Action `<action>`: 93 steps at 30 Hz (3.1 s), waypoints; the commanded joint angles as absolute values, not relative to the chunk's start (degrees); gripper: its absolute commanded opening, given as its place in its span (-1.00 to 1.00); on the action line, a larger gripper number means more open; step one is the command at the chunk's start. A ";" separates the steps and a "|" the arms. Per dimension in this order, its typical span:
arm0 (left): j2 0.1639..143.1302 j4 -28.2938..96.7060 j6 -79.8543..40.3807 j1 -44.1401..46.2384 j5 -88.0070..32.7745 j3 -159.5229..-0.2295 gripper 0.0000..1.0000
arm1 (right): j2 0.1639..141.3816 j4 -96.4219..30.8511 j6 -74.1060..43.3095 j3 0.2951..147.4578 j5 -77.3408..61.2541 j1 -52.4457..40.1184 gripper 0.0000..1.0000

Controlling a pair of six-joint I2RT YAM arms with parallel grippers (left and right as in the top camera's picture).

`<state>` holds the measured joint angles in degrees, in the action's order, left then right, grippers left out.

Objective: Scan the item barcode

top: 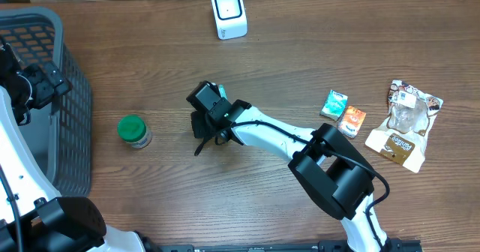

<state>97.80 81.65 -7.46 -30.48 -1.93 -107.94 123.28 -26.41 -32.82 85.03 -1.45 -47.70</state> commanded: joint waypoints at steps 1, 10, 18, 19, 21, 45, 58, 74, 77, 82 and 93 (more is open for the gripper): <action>98.26 81.62 -7.05 -30.72 -1.34 -107.83 1.00 | 123.09 -28.97 -35.62 85.14 -1.52 -45.04 -0.19; 98.26 81.62 -7.05 -30.72 -1.34 -107.83 0.99 | 122.63 -34.61 -31.00 85.19 -10.17 -38.81 -0.16; 98.26 81.62 -7.05 -30.72 -1.34 -107.83 0.99 | 115.18 -37.30 -21.87 85.25 -18.52 -35.38 -0.06; 98.26 81.62 -7.05 -30.72 -1.34 -107.83 0.99 | 113.78 -37.67 -20.60 85.25 -18.52 -34.35 0.02; 98.26 81.62 -7.05 -30.72 -1.34 -107.83 0.99 | 111.18 -37.67 -17.89 85.25 -18.55 -31.14 0.24; 98.26 81.62 -7.05 -30.72 -1.34 -107.83 1.00 | 126.48 -26.17 -5.74 85.19 -34.20 -24.97 0.33; 98.26 81.62 -7.05 -30.72 -1.34 -107.83 1.00 | 133.01 -21.12 -12.10 85.19 -32.10 -29.43 -0.23; 98.26 81.62 -7.05 -30.72 -1.34 -107.83 1.00 | 129.21 -22.24 -15.22 85.17 -40.05 -26.83 -0.92; 98.26 81.62 -7.05 -30.72 -1.34 -107.83 0.99 | 123.46 -24.36 -14.96 85.17 -40.45 -24.86 -0.92; 98.26 81.62 -7.05 -30.72 -1.34 -107.83 1.00 | 111.50 -28.80 -11.31 85.17 -40.32 -22.39 -0.92; 98.26 81.62 -7.05 -30.72 -1.34 -107.83 1.00 | 88.90 -36.34 -10.41 85.17 -38.98 -21.30 -0.92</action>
